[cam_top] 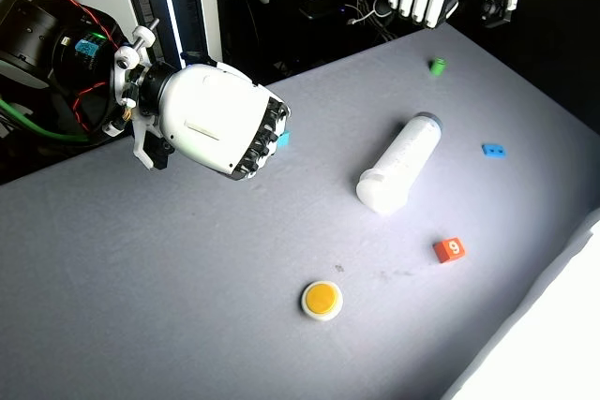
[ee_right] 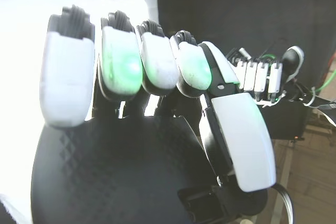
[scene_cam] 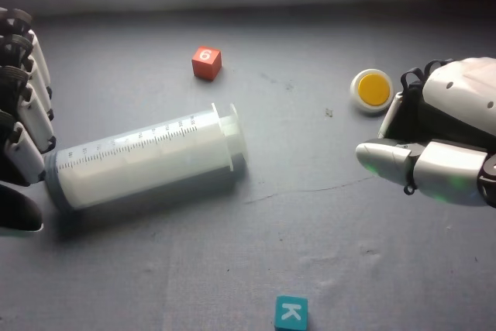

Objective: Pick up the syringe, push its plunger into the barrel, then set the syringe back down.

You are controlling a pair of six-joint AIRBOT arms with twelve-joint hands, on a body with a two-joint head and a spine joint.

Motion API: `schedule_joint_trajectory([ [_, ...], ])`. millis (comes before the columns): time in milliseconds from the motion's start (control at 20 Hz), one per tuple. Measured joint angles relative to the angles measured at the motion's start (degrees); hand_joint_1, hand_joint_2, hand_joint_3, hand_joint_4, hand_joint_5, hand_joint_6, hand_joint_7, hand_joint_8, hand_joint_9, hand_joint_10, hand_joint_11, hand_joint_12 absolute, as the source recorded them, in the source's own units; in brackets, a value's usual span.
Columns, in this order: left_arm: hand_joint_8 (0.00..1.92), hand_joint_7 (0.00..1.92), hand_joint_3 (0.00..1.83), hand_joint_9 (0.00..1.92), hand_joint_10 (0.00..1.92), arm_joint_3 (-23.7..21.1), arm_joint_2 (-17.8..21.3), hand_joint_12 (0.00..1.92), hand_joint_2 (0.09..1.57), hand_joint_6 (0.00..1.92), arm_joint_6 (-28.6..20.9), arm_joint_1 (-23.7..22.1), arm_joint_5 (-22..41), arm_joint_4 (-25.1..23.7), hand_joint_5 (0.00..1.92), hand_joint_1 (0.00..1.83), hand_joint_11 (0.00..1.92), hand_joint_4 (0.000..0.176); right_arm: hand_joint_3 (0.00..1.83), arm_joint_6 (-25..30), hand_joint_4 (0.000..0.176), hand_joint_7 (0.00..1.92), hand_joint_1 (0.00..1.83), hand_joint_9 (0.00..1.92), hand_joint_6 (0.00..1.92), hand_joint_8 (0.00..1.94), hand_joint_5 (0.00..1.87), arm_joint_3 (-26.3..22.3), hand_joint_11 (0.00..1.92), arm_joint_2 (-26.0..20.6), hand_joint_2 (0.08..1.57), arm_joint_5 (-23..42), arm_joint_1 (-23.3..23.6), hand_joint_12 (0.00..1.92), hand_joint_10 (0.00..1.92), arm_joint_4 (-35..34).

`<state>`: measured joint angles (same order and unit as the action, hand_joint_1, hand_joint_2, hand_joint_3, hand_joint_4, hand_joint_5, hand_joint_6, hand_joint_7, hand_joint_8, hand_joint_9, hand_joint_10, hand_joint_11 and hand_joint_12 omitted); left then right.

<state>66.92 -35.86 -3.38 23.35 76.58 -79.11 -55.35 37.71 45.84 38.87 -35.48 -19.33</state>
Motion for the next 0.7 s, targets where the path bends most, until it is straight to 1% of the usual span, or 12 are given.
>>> schedule_joint_trajectory([
  [100,1.92,1.58,0.00,1.62,1.92,-0.90,-0.37,1.92,1.34,1.92,0.52,0.02,0.44,0.92,1.51,1.17,1.64,0.089,0.00,-0.02,0.176,1.41,0.83,1.45,1.92,1.94,1.33,-0.02,1.63,0.07,1.49,0.24,-0.02,1.92,1.92,0.09],
  [150,1.92,1.58,0.01,1.62,1.92,-1.44,-0.76,1.92,1.35,1.92,0.87,-0.33,0.46,1.03,1.52,1.16,1.64,0.082,0.00,-0.02,0.176,1.42,0.84,1.46,1.92,1.94,1.33,-0.02,1.64,0.07,1.49,0.24,-0.02,1.92,1.92,0.09],
  [250,1.92,1.58,0.01,1.62,1.92,-2.43,-1.18,1.92,1.36,1.92,2.36,-0.33,0.33,1.97,1.52,1.15,1.64,0.079,0.00,-0.02,0.176,1.41,0.82,1.45,1.92,1.94,1.32,-0.02,1.64,0.07,1.49,0.28,-0.02,1.92,1.92,0.07],
  [350,1.92,1.57,0.00,1.61,1.92,-2.69,-1.18,1.92,1.33,1.92,3.28,-0.31,0.52,2.10,1.50,1.18,1.63,0.082,0.00,-0.04,0.176,1.40,0.78,1.44,1.92,1.94,1.32,0.00,1.63,0.07,1.51,0.28,-0.02,1.92,1.92,0.15],
  [400,1.92,1.58,0.01,1.62,1.92,-2.69,-1.18,1.92,1.37,1.92,3.48,-0.20,0.42,2.14,1.52,1.12,1.65,0.079,0.00,-0.04,0.176,1.39,0.78,1.43,1.92,1.94,1.31,0.00,1.61,0.07,1.50,0.33,-0.02,1.92,1.92,0.39],
  [550,1.92,1.56,0.01,1.61,1.92,-2.69,-1.18,1.92,1.37,1.92,3.78,-0.20,0.48,2.10,1.50,1.13,1.64,0.081,0.00,-0.04,0.176,1.38,0.82,1.42,1.92,1.94,1.30,0.00,1.61,0.09,1.49,0.72,-0.02,1.92,1.92,1.20],
  [700,1.92,1.57,0.01,1.62,1.92,-2.38,-1.18,1.92,1.38,1.92,3.80,-0.20,0.48,1.99,1.51,1.10,1.65,0.086,0.00,-0.07,0.176,1.36,0.78,1.41,1.92,1.94,1.29,0.00,1.59,0.09,1.49,0.70,-0.02,1.92,1.92,1.18],
])
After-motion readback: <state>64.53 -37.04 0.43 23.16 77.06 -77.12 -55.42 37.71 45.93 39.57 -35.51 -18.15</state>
